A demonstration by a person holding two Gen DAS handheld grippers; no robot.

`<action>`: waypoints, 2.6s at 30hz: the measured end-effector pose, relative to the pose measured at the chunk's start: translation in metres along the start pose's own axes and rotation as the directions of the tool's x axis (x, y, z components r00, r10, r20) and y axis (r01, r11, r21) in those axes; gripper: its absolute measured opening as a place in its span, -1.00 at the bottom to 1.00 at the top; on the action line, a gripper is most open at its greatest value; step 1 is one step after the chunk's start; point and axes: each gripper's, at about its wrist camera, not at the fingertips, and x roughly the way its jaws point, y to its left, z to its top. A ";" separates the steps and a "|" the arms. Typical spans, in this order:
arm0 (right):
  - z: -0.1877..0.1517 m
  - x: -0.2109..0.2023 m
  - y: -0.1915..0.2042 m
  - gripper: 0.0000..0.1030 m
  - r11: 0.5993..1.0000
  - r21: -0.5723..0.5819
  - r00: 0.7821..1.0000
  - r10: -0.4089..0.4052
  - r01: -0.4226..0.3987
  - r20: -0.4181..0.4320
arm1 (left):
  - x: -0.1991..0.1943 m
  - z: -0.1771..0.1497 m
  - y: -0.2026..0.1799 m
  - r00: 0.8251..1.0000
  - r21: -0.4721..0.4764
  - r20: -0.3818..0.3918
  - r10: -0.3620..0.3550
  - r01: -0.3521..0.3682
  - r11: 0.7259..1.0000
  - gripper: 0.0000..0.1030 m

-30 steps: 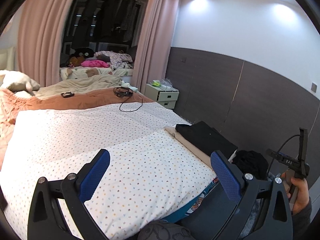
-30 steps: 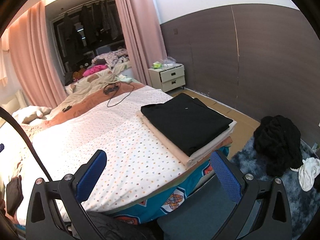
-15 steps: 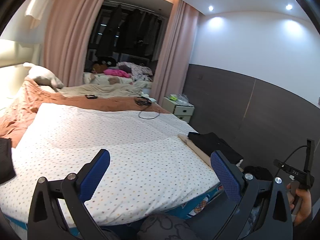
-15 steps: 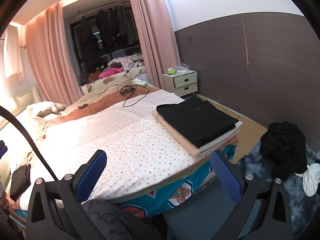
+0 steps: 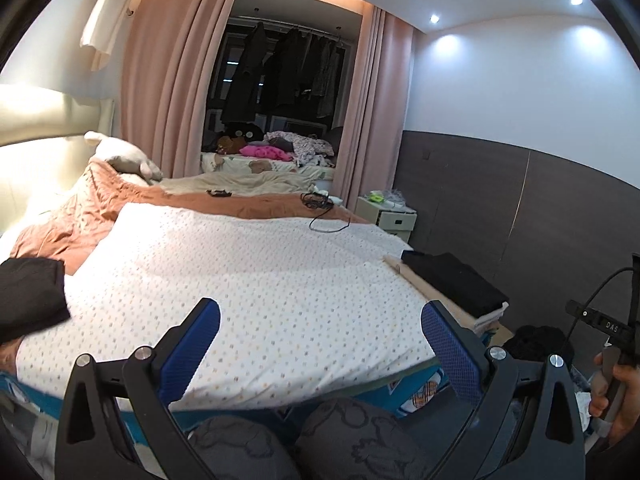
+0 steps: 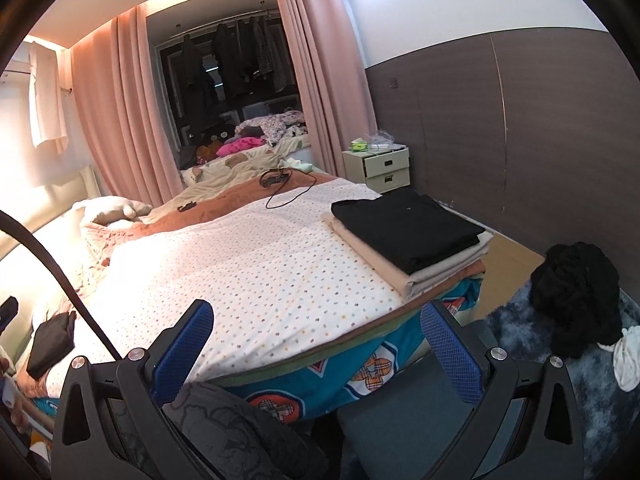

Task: Fold large clothes

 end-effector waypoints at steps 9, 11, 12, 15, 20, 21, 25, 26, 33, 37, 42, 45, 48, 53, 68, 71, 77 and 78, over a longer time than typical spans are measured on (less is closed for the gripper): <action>-0.025 -0.015 0.012 1.00 0.999 -0.043 1.000 -0.005 0.004 -0.008 | -0.014 -0.035 -0.003 0.999 -0.006 -0.024 0.029 -0.029 1.000 1.00; -0.028 -0.017 0.018 1.00 0.998 -0.057 1.000 -0.008 0.008 -0.007 | -0.017 -0.041 -0.004 0.999 0.000 -0.027 0.041 -0.041 0.999 1.00; -0.030 -0.019 0.021 1.00 0.998 -0.065 1.000 -0.007 0.007 -0.006 | -0.018 -0.044 -0.004 0.999 0.000 -0.028 0.044 -0.044 0.999 1.00; -0.038 -0.023 0.029 1.00 0.997 -0.081 1.000 -0.003 0.003 -0.002 | -0.022 -0.051 -0.007 0.998 0.004 -0.027 0.048 -0.048 0.999 1.00; -0.044 -0.020 0.038 1.00 0.995 -0.097 1.000 0.009 -0.010 -0.012 | -0.024 -0.053 -0.010 0.998 0.021 -0.025 0.058 -0.058 0.998 1.00; -0.045 -0.019 0.039 1.00 0.995 -0.100 1.000 0.010 -0.011 -0.016 | -0.025 -0.056 -0.011 0.998 0.019 -0.025 0.057 -0.057 0.998 1.00; -0.046 -0.019 0.041 1.00 0.994 -0.107 1.000 0.015 -0.016 -0.017 | -0.028 -0.058 -0.013 0.997 0.031 -0.022 0.068 -0.068 0.997 1.00; -0.046 -0.019 0.041 1.00 0.994 -0.108 1.000 0.012 -0.014 -0.015 | -0.028 -0.057 -0.014 0.997 0.033 -0.022 0.069 -0.069 0.997 1.00; -0.048 -0.023 0.041 1.00 0.995 -0.102 1.000 0.007 -0.008 -0.012 | -0.031 -0.055 -0.015 0.997 0.038 -0.021 0.070 -0.069 0.997 1.00; -0.047 -0.025 0.039 1.00 0.995 -0.095 1.000 0.005 -0.005 -0.005 | -0.033 -0.054 -0.015 0.997 0.046 -0.015 0.071 -0.070 0.996 1.00; -0.046 -0.026 0.036 1.00 0.996 -0.090 1.000 0.004 -0.004 -0.001 | -0.035 -0.052 -0.017 0.997 0.051 -0.011 0.071 -0.070 0.996 1.00; -0.047 -0.026 0.034 1.00 0.996 -0.089 1.000 0.005 -0.005 -0.002 | -0.036 -0.051 -0.018 0.997 0.057 -0.009 0.074 -0.073 0.996 1.00; -0.046 -0.026 0.032 1.00 0.996 -0.087 1.000 0.007 -0.007 -0.004 | -0.038 -0.050 -0.019 0.997 0.060 -0.007 0.071 -0.070 0.996 1.00; -0.044 -0.025 0.031 1.00 0.996 -0.090 1.000 0.006 -0.006 0.000 | -0.038 -0.050 -0.023 0.997 0.069 -0.010 0.073 -0.072 0.995 1.00; -0.043 -0.025 0.027 1.00 0.996 -0.085 1.000 0.006 -0.006 0.001 | -0.039 -0.051 -0.027 0.996 0.075 -0.014 0.082 -0.081 0.994 1.00; -0.043 -0.024 0.027 1.00 0.996 -0.084 1.000 0.006 -0.006 0.002 | -0.040 -0.051 -0.026 0.996 0.072 -0.015 0.083 -0.082 0.994 1.00; -0.044 -0.024 0.026 1.00 0.997 -0.082 1.000 0.003 -0.003 0.000 | -0.040 -0.051 -0.024 0.996 0.073 -0.015 0.083 -0.081 0.994 1.00; -0.044 -0.025 0.026 1.00 0.997 -0.082 1.000 0.004 -0.004 0.000 | -0.040 -0.051 -0.024 0.996 0.073 -0.015 0.083 -0.082 0.994 1.00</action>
